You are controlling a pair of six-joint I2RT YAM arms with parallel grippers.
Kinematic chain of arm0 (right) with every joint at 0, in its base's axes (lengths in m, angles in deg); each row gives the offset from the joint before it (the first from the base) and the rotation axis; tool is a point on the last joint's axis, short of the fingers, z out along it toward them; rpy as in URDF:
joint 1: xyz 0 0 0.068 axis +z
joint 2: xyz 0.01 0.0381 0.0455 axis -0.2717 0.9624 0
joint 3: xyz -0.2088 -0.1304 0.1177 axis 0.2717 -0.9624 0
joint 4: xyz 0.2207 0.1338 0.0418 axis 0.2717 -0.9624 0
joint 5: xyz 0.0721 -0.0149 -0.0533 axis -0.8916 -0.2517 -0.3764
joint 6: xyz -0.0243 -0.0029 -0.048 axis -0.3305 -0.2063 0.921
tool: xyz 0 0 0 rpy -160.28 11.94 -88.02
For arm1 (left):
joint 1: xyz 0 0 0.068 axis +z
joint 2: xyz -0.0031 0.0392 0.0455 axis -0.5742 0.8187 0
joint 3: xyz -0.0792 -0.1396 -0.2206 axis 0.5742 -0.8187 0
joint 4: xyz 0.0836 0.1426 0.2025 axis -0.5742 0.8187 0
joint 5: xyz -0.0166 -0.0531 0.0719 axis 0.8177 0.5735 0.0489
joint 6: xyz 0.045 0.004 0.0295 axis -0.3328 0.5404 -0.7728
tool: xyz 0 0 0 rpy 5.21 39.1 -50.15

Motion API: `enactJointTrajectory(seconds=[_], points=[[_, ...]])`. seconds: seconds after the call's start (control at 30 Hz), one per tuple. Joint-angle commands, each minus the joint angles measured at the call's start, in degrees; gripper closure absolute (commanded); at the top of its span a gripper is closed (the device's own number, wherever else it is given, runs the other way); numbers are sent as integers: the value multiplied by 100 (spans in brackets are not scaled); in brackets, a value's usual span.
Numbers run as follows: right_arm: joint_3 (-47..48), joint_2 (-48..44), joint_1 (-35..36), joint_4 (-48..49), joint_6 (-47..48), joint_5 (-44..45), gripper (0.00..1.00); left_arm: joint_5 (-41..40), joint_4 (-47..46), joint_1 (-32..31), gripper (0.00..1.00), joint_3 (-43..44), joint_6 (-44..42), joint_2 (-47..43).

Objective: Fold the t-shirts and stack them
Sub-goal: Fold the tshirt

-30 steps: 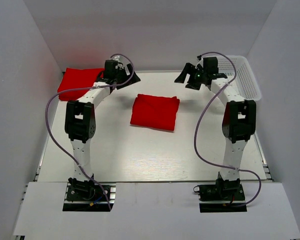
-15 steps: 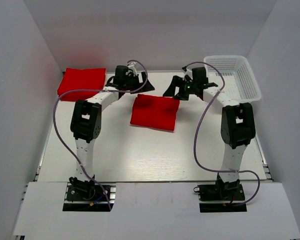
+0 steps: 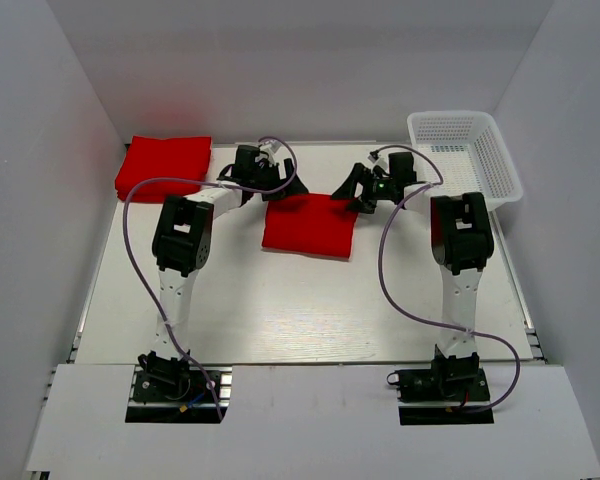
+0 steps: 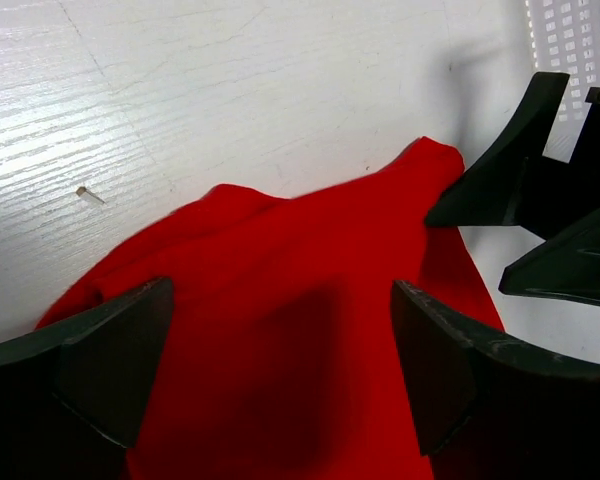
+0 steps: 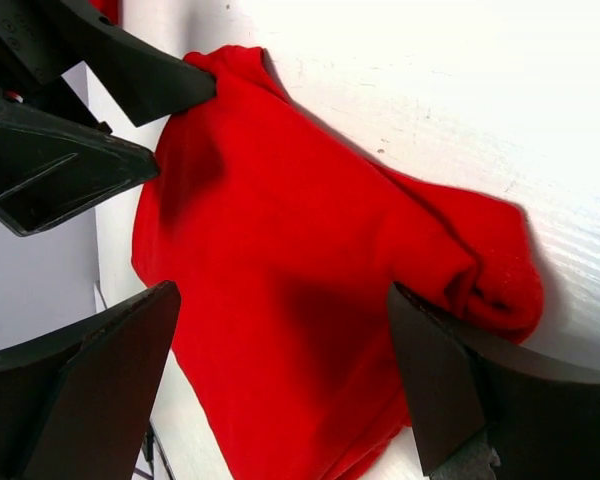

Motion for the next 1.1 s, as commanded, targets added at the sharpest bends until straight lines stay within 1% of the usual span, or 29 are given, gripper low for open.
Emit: enactJointTrajectory(seconds=[0.0,0.03,0.1,0.13,0.17,0.23,0.27,0.3,0.37,0.4,0.43,0.47,0.5,0.53,0.6,0.67,0.73,0.83,0.93,1.0,1.07], points=[[-48,278,-66,54,85,148,10,-47,171,31,0,25,-122,103],[-4,147,-66,19,181,148,10,-46,171,31,0,26,-122,103],[154,6,-48,-183,410,235,10,-46,118,31,0,26,-122,-178],[233,-230,-40,-271,506,253,10,-46,118,31,0,78,-122,-266],[486,-319,-31,-680,821,288,10,-125,257,31,0,148,-296,-458],[707,-731,-31,-1104,1077,551,10,-283,661,31,0,516,-472,-643],[752,-863,4,-1237,1427,639,10,-397,854,31,0,588,-560,-766],[700,-1126,-13,-1421,1517,823,10,-641,1117,31,0,589,-692,-907],[542,-1679,-13,-1484,1728,974,10,-923,1120,31,0,318,-824,-1486],[115,-1813,-31,-1467,1746,992,10,-1030,1120,31,0,-32,-894,-1697],[-55,-2249,-13,-1458,1834,1331,10,-1118,1120,31,0,-236,-895,-2125],[-204,-2393,4,-1467,1861,1500,10,-1353,1068,31,0,-464,-947,-2339],[-545,-2516,13,-1432,1878,1641,10,-1460,954,31,0,-919,-948,-2532],[-879,-2909,22,-1406,1870,1921,10,-1514,866,-21,0,-1158,-948,-2691],[-1295,-3131,22,-1370,1817,2046,10,-1514,708,-21,0,-1719,-948,-3025],[-1768,-3587,31,-1370,1791,2361,10,-1514,707,-21,0,-1942,-860,-3079],[-2041,-3861,48,-1448,1790,2485,10,-1514,707,-21,0,-2118,-807,-3079],[-2148,-4186,31,-1704,1878,2626,10,-1269,707,-21,0,-2118,-807,-2896],[-2314,-4659,57,-1853,1896,2732,10,-1321,707,-21,0,-2179,-807,-2641],[-2429,-4801,57,-1845,1940,2767,10,-1373,602,-21,0,-2180,-859,-2474],[-2543,-5047,57,-1906,1949,2811,10,-1426,777,-74,0,-1944,-930,-2254]])
